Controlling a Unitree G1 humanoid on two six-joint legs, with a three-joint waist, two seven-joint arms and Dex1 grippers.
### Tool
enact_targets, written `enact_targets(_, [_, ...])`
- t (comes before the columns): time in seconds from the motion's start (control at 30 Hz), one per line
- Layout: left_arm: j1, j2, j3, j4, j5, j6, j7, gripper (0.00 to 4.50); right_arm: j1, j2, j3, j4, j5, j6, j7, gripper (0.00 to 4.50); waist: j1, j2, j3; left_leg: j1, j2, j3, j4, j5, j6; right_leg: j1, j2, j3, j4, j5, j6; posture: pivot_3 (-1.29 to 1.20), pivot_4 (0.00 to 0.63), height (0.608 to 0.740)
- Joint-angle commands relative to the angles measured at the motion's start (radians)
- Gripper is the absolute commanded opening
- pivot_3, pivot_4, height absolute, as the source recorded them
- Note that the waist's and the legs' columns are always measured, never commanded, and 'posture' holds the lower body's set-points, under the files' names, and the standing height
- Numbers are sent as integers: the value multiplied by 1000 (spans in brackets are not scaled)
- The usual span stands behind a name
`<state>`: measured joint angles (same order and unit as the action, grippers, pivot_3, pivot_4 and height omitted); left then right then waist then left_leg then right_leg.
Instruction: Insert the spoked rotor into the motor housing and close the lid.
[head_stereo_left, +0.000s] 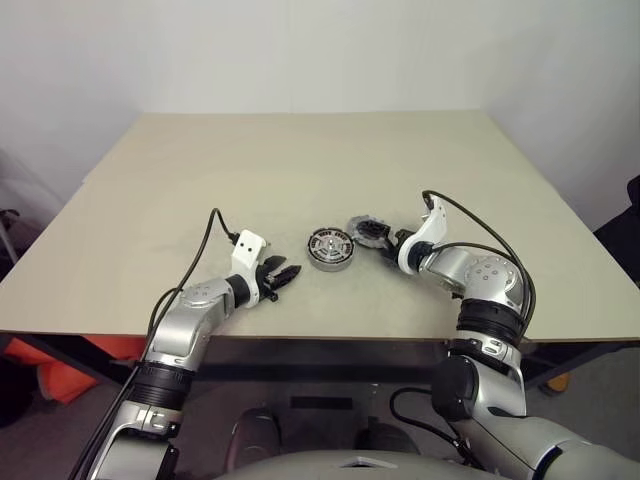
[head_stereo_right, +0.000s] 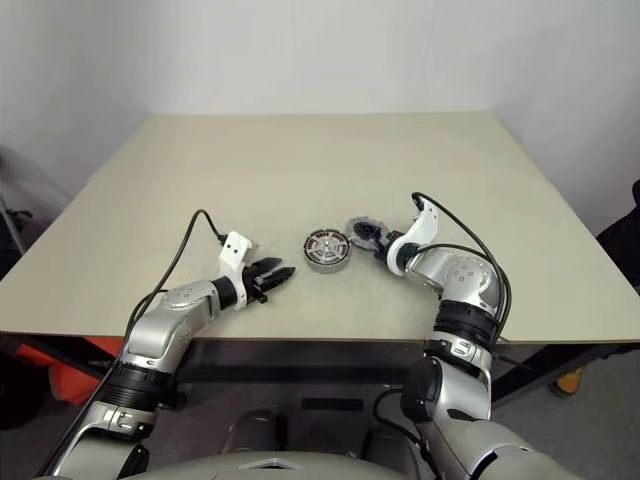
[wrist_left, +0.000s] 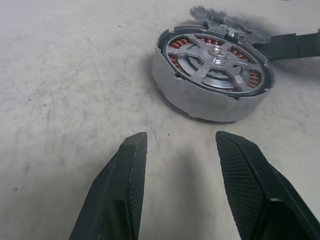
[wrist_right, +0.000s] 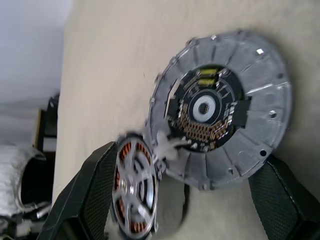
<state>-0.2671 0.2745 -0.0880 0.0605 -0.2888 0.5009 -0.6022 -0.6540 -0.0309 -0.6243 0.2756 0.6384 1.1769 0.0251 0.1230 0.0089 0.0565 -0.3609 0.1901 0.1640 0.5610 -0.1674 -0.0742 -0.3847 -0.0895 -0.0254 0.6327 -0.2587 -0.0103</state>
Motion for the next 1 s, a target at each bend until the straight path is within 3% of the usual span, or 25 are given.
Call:
enact_targets(0.03, [-11, 3, -2, -41, 3, -11, -2, 2301, -29, 11, 3, 11, 32, -60, 8, 4488, 0, 0, 0, -3, 0, 2, 0, 0, 1, -2, 1, 0, 0, 4, -6, 0, 0, 740])
enact_targets(0.5, [-15, 7, 2, -36, 5, -13, -2, 2301, -47, 13, 56, -11, 165, -89, 138, 4488, -2, 0, 0, -11, 2, 5, 2, -7, 17, -6, 5, 0, -8, 7, -6, 0, 0, 740])
enact_targets(1.0, [-21, 9, 8, -36, 4, -12, 3, 2301, -9, -15, 254, -60, 144, -172, 302, 4488, -1, 0, 0, -11, 2, 5, 4, -9, 20, -4, 5, 0, -8, 7, -6, 0, 0, 740])
